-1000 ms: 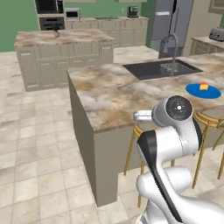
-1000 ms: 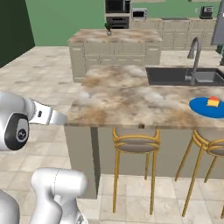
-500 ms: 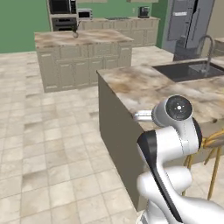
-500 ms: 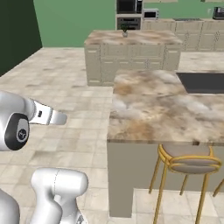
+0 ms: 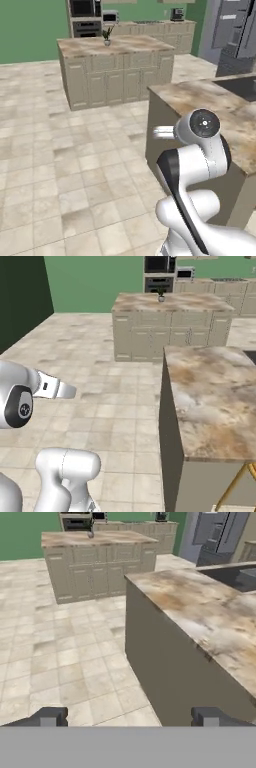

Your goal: Take the cheese, fish, and corn from the fridge and place them on the plate on the dining counter to create an appetizer plate.

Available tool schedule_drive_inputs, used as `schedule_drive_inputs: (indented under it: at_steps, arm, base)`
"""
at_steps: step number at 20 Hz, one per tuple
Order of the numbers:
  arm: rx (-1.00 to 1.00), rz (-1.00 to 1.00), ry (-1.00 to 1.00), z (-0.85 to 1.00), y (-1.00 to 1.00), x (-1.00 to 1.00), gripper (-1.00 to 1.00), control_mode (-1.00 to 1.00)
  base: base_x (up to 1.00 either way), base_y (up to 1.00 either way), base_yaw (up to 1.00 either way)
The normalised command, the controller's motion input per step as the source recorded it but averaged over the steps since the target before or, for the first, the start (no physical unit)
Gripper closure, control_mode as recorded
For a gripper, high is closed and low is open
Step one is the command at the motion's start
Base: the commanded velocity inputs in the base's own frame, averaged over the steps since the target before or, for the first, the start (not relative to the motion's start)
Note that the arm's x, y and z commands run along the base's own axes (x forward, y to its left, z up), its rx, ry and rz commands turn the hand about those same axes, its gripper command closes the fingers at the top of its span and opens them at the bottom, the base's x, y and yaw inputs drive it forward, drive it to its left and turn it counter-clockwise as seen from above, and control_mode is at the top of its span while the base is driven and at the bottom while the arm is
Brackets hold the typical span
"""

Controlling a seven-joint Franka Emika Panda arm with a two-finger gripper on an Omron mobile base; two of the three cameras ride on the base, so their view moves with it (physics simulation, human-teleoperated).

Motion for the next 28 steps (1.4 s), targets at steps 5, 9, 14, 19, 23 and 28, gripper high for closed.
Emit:
schedule_drive_inputs:
  at_steps: [5, 9, 14, 19, 23, 28]
  arm:
    - [0.00, 0.00, 0.00, 0.00, 0.00, 0.00, -1.00, 1.00]
    - [0.00, 0.00, 0.00, 0.00, 0.00, 0.00, -1.00, 1.00]
    - [0.00, 0.00, 0.00, 0.00, 0.00, 0.00, -1.00, 1.00]
    - [0.00, 0.00, 0.00, 0.00, 0.00, 0.00, -1.00, 1.00]
    - [0.00, 0.00, 0.00, 0.00, 0.00, 0.00, -1.00, 1.00]
    - [0.00, 0.00, 0.00, 0.00, 0.00, 0.00, -1.00, 1.00]
  base:
    - [1.00, 0.43, -0.07]
    - [1.00, 0.11, -0.03]
    - [1.00, 0.09, 0.00]
    - [1.00, 0.03, 0.00]
    - [1.00, 0.00, 0.00]
    - [1.00, 0.00, 0.00]
